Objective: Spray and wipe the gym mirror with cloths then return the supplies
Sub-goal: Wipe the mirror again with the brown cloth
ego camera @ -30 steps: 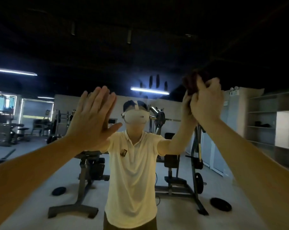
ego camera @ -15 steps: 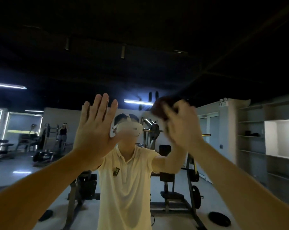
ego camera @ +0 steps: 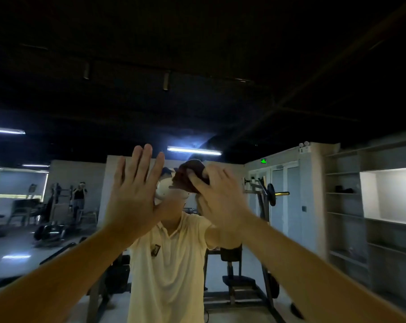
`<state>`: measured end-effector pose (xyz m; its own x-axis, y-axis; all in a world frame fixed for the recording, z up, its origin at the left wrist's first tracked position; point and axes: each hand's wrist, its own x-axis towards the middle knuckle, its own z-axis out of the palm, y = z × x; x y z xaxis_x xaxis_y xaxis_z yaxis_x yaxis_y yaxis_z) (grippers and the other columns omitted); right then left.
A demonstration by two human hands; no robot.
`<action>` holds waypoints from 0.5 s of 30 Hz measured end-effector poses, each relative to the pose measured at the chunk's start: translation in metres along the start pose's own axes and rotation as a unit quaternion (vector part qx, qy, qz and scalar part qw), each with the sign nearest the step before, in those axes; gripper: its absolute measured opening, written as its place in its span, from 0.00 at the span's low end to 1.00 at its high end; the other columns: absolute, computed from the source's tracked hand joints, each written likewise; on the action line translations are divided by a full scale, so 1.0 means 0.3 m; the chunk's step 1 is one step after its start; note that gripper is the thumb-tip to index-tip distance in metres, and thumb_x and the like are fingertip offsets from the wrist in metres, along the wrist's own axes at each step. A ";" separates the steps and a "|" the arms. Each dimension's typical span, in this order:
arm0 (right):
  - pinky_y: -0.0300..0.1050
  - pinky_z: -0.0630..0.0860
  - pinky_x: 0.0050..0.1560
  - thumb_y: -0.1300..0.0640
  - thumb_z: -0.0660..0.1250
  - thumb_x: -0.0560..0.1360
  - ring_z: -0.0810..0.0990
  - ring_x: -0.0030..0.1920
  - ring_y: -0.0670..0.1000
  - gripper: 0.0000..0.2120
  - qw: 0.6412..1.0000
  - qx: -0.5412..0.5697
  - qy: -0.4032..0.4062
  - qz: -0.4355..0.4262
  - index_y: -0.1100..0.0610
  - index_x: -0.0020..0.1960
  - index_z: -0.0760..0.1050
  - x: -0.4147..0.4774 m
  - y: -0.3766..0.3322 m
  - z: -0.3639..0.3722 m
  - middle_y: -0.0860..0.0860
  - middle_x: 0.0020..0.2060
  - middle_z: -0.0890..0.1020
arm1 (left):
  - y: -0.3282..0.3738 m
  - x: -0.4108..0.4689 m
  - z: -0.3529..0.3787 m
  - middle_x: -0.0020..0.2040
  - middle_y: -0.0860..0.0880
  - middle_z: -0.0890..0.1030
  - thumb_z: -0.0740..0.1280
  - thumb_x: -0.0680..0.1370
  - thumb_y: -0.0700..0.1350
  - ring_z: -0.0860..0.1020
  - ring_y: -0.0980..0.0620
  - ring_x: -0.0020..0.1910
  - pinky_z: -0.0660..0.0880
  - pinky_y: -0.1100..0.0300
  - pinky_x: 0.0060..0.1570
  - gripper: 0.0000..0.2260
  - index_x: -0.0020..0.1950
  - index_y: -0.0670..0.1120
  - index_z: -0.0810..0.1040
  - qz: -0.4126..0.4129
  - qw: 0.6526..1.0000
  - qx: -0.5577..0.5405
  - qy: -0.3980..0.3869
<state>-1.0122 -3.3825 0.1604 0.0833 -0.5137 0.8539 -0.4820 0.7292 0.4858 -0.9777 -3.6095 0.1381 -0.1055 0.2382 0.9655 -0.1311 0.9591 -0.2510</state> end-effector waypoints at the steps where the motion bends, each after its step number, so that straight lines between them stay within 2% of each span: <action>1: 0.54 0.76 0.59 0.53 0.71 0.75 0.69 0.58 0.55 0.29 0.999 -0.021 -0.032 -0.030 0.52 0.74 0.71 0.015 0.059 -0.023 0.54 0.59 0.68 | -0.001 0.000 -0.002 0.85 0.37 0.48 0.52 0.83 0.69 0.47 0.39 0.84 0.50 0.35 0.80 0.41 0.85 0.41 0.52 0.001 1.000 -0.001 -0.001; 2: 0.54 0.74 0.59 0.53 0.69 0.77 0.70 0.58 0.57 0.28 0.998 -0.029 -0.052 -0.016 0.50 0.76 0.70 0.044 0.121 -0.041 0.55 0.59 0.69 | -0.001 0.001 -0.003 0.85 0.37 0.49 0.51 0.83 0.69 0.47 0.39 0.84 0.50 0.35 0.81 0.41 0.85 0.41 0.53 0.000 1.000 -0.006 -0.001; 3: 0.55 0.73 0.58 0.55 0.69 0.78 0.72 0.58 0.59 0.27 0.998 -0.035 -0.038 0.034 0.49 0.76 0.69 0.085 0.181 -0.062 0.57 0.60 0.71 | 0.000 0.002 -0.005 0.85 0.37 0.49 0.51 0.83 0.69 0.47 0.39 0.84 0.50 0.35 0.81 0.41 0.85 0.41 0.53 -0.002 1.000 -0.012 0.000; 6: 0.55 0.72 0.61 0.54 0.66 0.80 0.72 0.60 0.60 0.27 0.962 -0.088 0.061 0.250 0.48 0.78 0.65 0.232 0.320 -0.106 0.59 0.62 0.70 | 0.003 0.002 -0.007 0.85 0.38 0.50 0.52 0.82 0.69 0.48 0.39 0.84 0.51 0.35 0.81 0.40 0.85 0.41 0.54 -0.005 1.000 -0.017 -0.001; 9: 0.54 0.71 0.64 0.52 0.67 0.80 0.71 0.62 0.59 0.29 0.932 -0.091 0.088 0.339 0.49 0.80 0.64 0.328 0.267 -0.072 0.59 0.65 0.69 | 0.005 0.007 -0.007 0.85 0.38 0.50 0.52 0.82 0.68 0.48 0.39 0.84 0.51 0.35 0.80 0.40 0.85 0.41 0.54 -0.005 1.000 -0.021 -0.003; 11: 0.54 0.72 0.63 0.55 0.69 0.78 0.71 0.61 0.58 0.30 0.939 -0.045 0.102 0.325 0.49 0.78 0.66 0.303 0.135 -0.035 0.58 0.64 0.69 | 0.009 0.002 -0.008 0.85 0.38 0.50 0.52 0.82 0.69 0.48 0.39 0.84 0.51 0.35 0.81 0.40 0.85 0.41 0.54 -0.004 1.000 -0.022 -0.004; 13: 0.53 0.75 0.59 0.56 0.71 0.75 0.72 0.59 0.58 0.30 0.968 0.000 0.086 0.234 0.50 0.76 0.69 0.193 -0.020 0.003 0.57 0.62 0.68 | 0.008 0.003 -0.012 0.85 0.38 0.50 0.52 0.82 0.69 0.48 0.39 0.84 0.50 0.35 0.81 0.41 0.85 0.41 0.54 -0.002 1.000 -0.020 -0.002; 15: 0.52 0.74 0.60 0.50 0.67 0.74 0.71 0.58 0.56 0.28 0.994 0.012 0.032 0.105 0.50 0.74 0.71 0.054 -0.112 0.024 0.54 0.59 0.67 | 0.003 -0.002 -0.019 0.85 0.37 0.51 0.53 0.82 0.69 0.49 0.38 0.84 0.50 0.35 0.81 0.41 0.84 0.40 0.54 0.007 1.000 -0.023 0.002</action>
<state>-1.0009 -3.4185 0.1566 0.0334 -0.3201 0.9468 -0.5151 0.8063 0.2907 -0.9722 -3.6079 0.1377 -0.1036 0.2523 0.9621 -0.0834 0.9617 -0.2612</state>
